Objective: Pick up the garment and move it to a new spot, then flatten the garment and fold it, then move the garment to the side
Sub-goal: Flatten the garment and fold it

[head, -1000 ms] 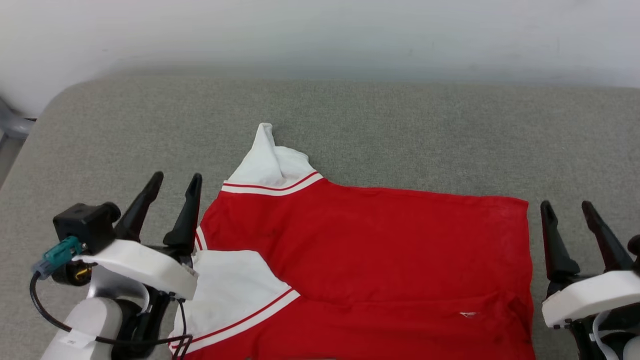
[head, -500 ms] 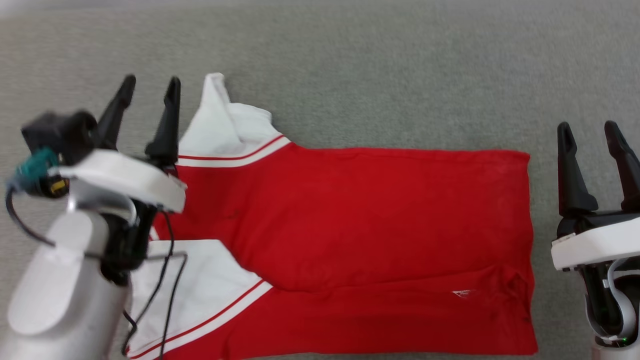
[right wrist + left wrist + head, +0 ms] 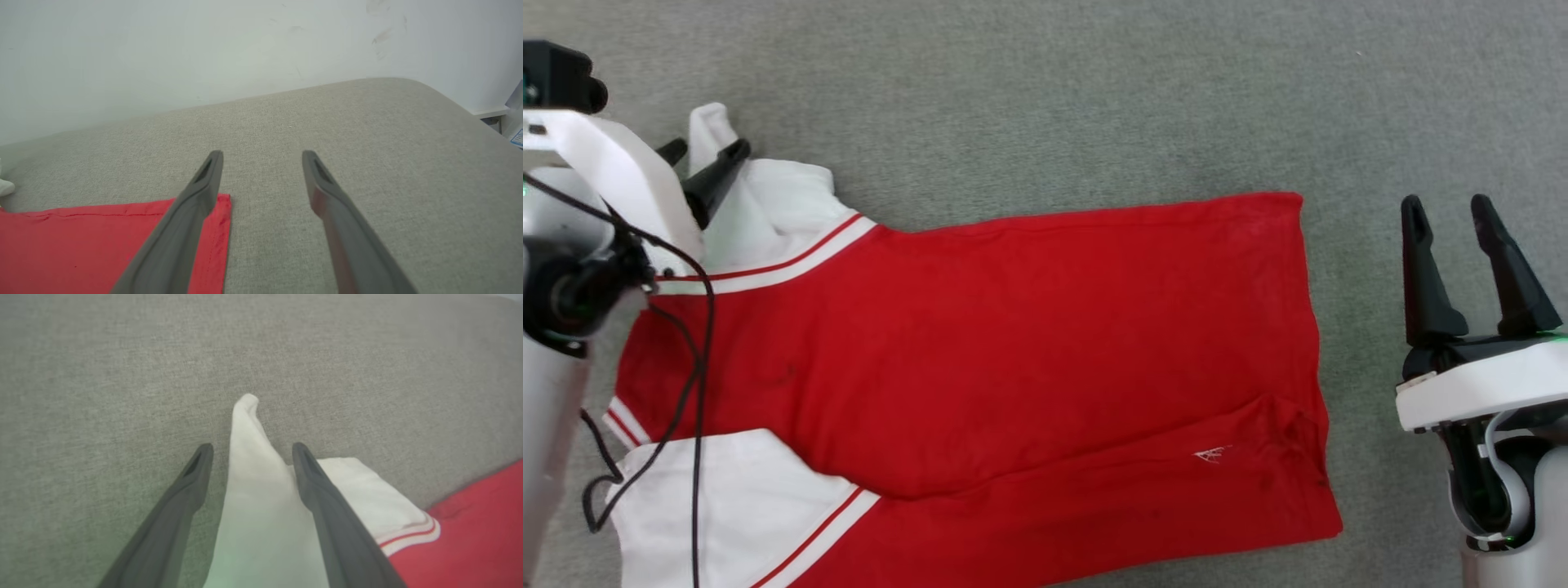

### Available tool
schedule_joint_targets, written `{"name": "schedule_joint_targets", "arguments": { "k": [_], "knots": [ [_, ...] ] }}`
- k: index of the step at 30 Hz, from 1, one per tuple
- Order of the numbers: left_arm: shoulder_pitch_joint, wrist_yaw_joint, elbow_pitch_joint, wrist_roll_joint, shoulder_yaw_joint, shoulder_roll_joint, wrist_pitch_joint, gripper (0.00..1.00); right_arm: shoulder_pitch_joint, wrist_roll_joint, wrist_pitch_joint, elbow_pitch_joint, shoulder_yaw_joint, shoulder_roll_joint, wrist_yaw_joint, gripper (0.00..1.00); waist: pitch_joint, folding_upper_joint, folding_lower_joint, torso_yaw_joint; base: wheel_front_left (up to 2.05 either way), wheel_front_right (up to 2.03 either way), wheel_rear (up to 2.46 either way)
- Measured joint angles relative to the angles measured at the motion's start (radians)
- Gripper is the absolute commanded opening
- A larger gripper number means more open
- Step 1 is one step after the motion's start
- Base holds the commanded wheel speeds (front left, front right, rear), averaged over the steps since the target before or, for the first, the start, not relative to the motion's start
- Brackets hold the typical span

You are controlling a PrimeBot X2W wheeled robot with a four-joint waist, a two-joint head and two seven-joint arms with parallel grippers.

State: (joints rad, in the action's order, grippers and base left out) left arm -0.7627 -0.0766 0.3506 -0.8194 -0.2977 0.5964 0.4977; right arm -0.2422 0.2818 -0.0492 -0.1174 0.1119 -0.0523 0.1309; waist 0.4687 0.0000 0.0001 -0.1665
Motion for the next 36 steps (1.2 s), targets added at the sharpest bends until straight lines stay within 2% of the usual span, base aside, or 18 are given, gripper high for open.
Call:
{"name": "schedule_joint_targets", "arguments": {
  "k": [2, 10, 11, 12, 13, 18, 25, 36],
  "knots": [
    [-0.02, 0.003, 0.016, -0.025, -0.003, 0.022, 0.088, 1.0, -0.001, 0.006, 0.009, 0.013, -0.007, 0.0, 0.0, 1.0, 0.011, 0.0, 0.0, -0.013, 0.0, 0.0, 0.0],
    [-0.06, 0.065, 0.045, -0.125, -0.002, 0.064, 0.356, 1.0, -0.01, 0.045, 0.031, 0.07, -0.027, 0.0, 0.0, 1.0, 0.052, 0.0, -0.0001, -0.05, 0.0, 0.0, 0.0],
    [-0.063, 0.075, 0.043, -0.135, -0.002, 0.066, 0.381, 0.49, -0.011, 0.048, 0.032, 0.077, -0.027, 0.0, 0.0, 1.0, 0.055, 0.0, -0.0001, -0.053, 0.0, 0.0, 0.0],
    [-0.063, 0.085, 0.039, -0.139, -0.002, 0.066, 0.396, 0.09, -0.014, 0.053, 0.03, 0.085, -0.029, 0.0, 0.0, 1.0, 0.058, 0.0, -0.0001, -0.056, 0.0, 0.0, 0.0],
    [-0.063, 0.089, 0.034, -0.14, -0.003, 0.067, 0.403, 0.0, -0.017, 0.057, 0.03, 0.09, -0.032, 0.0, 0.0, 1.0, 0.06, 0.0, -0.0002, -0.058, 0.0, 0.0, 0.0],
    [-0.049, 0.098, 0.024, -0.144, -0.008, 0.058, 0.398, 0.0, -0.028, 0.067, -0.007, 0.117, -0.058, 0.001, 0.0, 1.0, 0.054, 0.0, -0.0002, -0.059, 0.0, 0.0, 0.0],
    [-0.042, 0.068, 0.025, -0.098, -0.029, 0.027, 0.299, 0.0, -0.099, 0.042, -0.217, 0.22, -0.063, -0.002, 0.0, 1.0, 0.021, 0.0, -0.0001, -0.029, 0.0, 0.0, 0.0],
    [-0.075, 0.022, -0.053, -0.01, -0.088, -0.033, 0.154, 0.0, -0.275, 0.053, -0.523, 0.317, -0.115, -0.137, 0.0, 1.0, -0.009, 0.0, -0.0001, 0.081, 0.0, 0.0, 0.0]
  ]
}}
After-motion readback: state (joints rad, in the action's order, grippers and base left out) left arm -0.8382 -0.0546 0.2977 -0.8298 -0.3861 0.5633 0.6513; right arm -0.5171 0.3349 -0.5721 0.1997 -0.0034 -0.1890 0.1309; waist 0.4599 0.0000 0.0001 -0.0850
